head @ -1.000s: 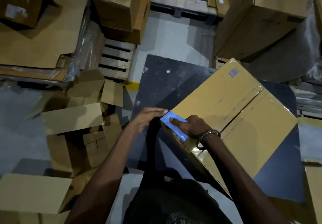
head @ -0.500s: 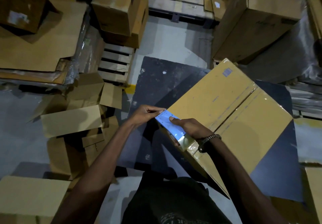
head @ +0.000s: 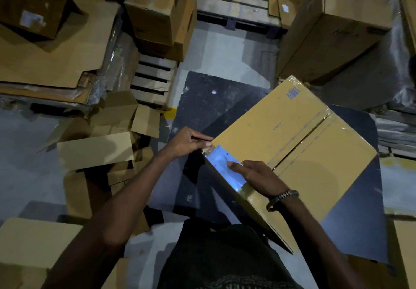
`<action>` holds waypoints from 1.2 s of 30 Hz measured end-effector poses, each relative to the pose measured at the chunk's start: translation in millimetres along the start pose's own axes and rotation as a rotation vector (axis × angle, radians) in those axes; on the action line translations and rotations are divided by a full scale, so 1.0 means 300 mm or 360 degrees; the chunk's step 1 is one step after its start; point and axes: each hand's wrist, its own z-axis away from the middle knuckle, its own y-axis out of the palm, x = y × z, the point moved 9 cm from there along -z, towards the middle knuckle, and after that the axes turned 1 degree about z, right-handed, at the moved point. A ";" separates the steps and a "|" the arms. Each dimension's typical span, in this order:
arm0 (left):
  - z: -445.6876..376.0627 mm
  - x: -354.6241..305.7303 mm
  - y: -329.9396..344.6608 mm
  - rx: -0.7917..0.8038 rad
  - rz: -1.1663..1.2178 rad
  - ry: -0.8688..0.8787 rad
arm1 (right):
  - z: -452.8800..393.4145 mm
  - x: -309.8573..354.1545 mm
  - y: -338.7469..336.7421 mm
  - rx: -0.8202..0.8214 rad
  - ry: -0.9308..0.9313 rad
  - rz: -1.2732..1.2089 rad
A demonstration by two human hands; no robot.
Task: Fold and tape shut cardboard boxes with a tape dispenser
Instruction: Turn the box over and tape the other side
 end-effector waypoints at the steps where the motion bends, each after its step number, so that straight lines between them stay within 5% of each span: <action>1: 0.000 0.007 0.002 -0.0024 0.0009 -0.0026 | 0.012 -0.019 -0.008 0.0017 0.0032 -0.0030; 9: -0.010 0.002 0.017 -0.0082 -0.0335 -0.0191 | -0.047 -0.021 -0.008 -0.0099 0.0247 0.0240; 18: -0.106 -0.009 0.171 -0.0158 -0.0776 -0.0574 | -0.086 -0.048 0.018 0.0063 0.0368 0.0368; 27: -0.121 0.000 0.125 -0.0503 -0.1122 -0.0444 | -0.005 -0.089 -0.009 -0.0098 0.0210 0.0444; 36: -0.082 -0.054 0.129 -0.0577 -0.1332 -0.0443 | 0.121 -0.252 -0.061 -0.0119 0.0134 0.0551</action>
